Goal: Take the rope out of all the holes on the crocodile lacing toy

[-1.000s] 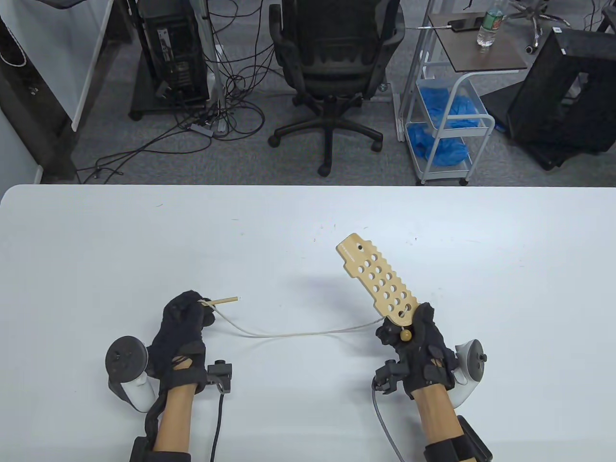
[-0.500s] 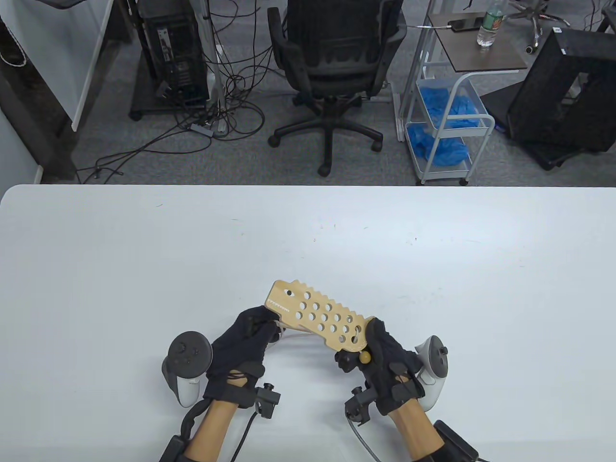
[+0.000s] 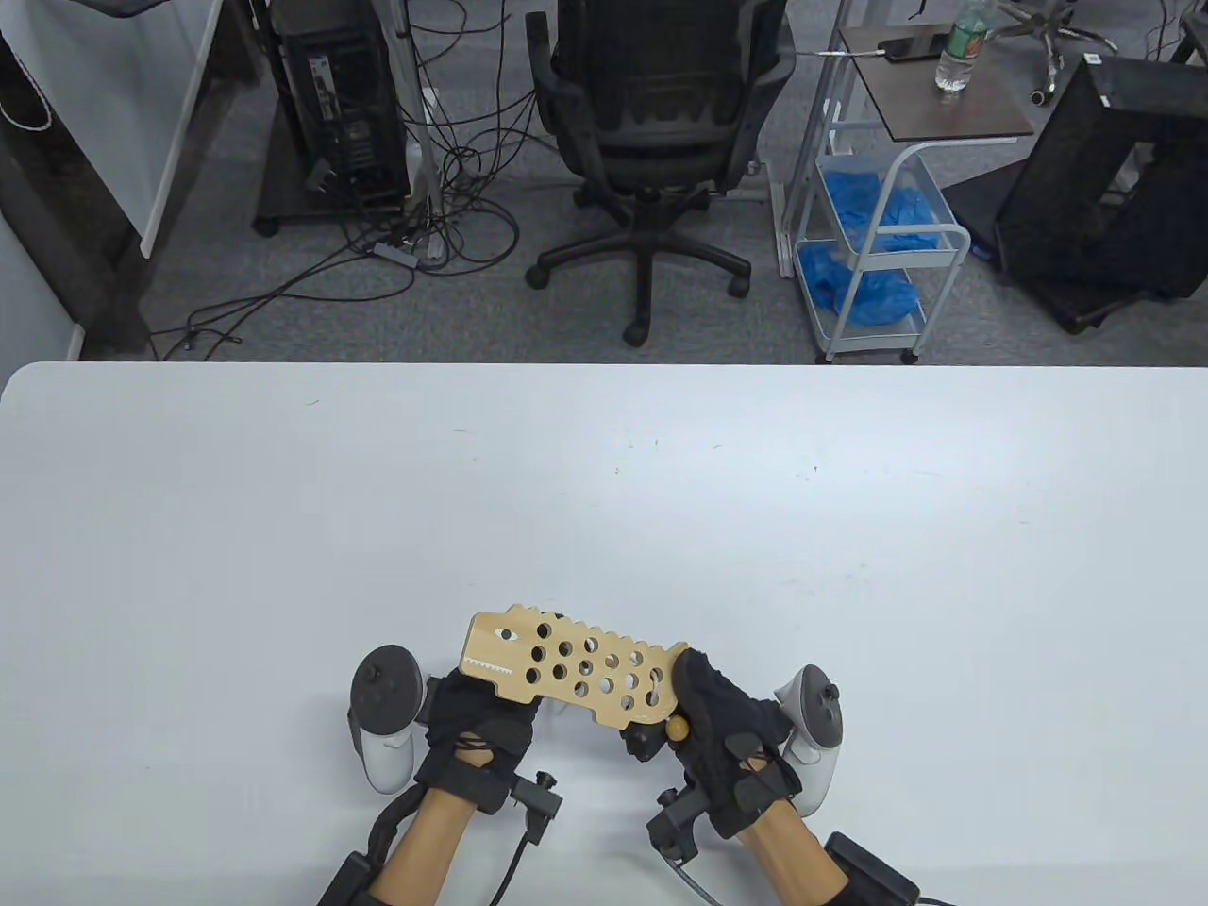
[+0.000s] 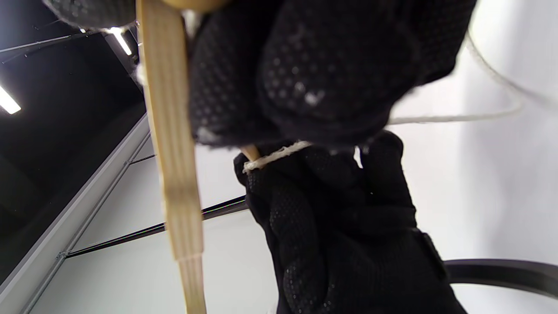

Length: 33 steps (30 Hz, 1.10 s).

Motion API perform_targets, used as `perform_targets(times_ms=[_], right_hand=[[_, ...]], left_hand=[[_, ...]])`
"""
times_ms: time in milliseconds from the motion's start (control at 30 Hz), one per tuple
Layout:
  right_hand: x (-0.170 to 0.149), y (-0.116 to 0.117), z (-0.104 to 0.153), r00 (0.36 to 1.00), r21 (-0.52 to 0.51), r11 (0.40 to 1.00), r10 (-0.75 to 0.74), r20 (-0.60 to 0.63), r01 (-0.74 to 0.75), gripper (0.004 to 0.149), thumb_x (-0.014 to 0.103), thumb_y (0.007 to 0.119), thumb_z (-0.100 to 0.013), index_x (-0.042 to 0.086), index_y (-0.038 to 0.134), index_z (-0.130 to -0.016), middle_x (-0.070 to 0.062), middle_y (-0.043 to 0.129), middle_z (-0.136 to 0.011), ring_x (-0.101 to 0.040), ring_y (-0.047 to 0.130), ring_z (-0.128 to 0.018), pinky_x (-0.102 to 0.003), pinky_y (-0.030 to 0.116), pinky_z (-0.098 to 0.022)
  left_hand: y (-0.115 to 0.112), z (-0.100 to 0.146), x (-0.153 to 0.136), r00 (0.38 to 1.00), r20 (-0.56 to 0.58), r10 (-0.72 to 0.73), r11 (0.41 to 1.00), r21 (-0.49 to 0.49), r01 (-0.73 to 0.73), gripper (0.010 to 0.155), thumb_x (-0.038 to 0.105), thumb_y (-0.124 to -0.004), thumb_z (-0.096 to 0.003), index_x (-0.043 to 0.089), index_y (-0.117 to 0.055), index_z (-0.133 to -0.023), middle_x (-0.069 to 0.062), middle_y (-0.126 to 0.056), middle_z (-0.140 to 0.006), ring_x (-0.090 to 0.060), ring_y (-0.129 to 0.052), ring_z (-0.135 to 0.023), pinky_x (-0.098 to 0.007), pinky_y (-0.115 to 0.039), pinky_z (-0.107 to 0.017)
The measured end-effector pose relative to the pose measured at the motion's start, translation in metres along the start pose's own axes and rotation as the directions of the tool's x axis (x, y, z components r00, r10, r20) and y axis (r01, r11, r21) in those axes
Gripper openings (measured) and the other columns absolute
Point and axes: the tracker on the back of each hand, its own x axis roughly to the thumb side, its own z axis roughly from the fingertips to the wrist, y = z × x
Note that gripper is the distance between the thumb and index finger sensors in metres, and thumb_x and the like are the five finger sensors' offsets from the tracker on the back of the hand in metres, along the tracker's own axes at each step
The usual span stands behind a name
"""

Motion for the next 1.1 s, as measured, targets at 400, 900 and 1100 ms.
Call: perform_targets(times_ms=[400,900,1100], right_hand=[[-0.003,0.004,0.001,0.996,0.03,0.996,-0.086,0.004,0.086,0.052,0.048,0.071,-0.042,0.006,0.087,-0.069,-0.016,0.101,-0.048,-0.028,0.101,-0.031,-0.058,0.077,-0.045],[-0.008,0.002,0.001,0.994,0.014,0.996,-0.084,-0.07,0.085,0.054,0.049,0.071,-0.043,0.002,0.088,-0.064,-0.014,0.103,-0.04,-0.025,0.102,-0.023,-0.056,0.08,-0.041],[-0.006,-0.001,0.001,0.992,0.01,0.993,-0.117,-0.046,0.117,0.052,0.048,0.071,-0.043,0.005,0.088,-0.067,-0.015,0.102,-0.045,-0.027,0.102,-0.028,-0.057,0.077,-0.045]], left_hand=[[-0.014,-0.005,-0.015,0.991,-0.125,0.05,0.981,-0.181,-0.073,0.043,0.033,-0.08,-0.0498,0.034,-0.078,-0.093,0.005,-0.099,-0.082,-0.016,-0.098,-0.067,-0.057,-0.074,-0.065],[-0.007,-0.001,0.006,0.991,0.074,-0.11,0.989,-0.087,0.117,0.041,0.031,-0.084,-0.0473,0.041,-0.087,-0.087,0.006,-0.101,-0.082,-0.016,-0.097,-0.068,-0.058,-0.073,-0.066],[-0.015,0.001,0.011,0.977,0.09,-0.192,0.979,-0.046,0.197,0.042,0.032,-0.085,-0.047,0.034,-0.087,-0.089,0.003,-0.104,-0.078,-0.017,-0.1,-0.064,-0.058,-0.075,-0.064]])
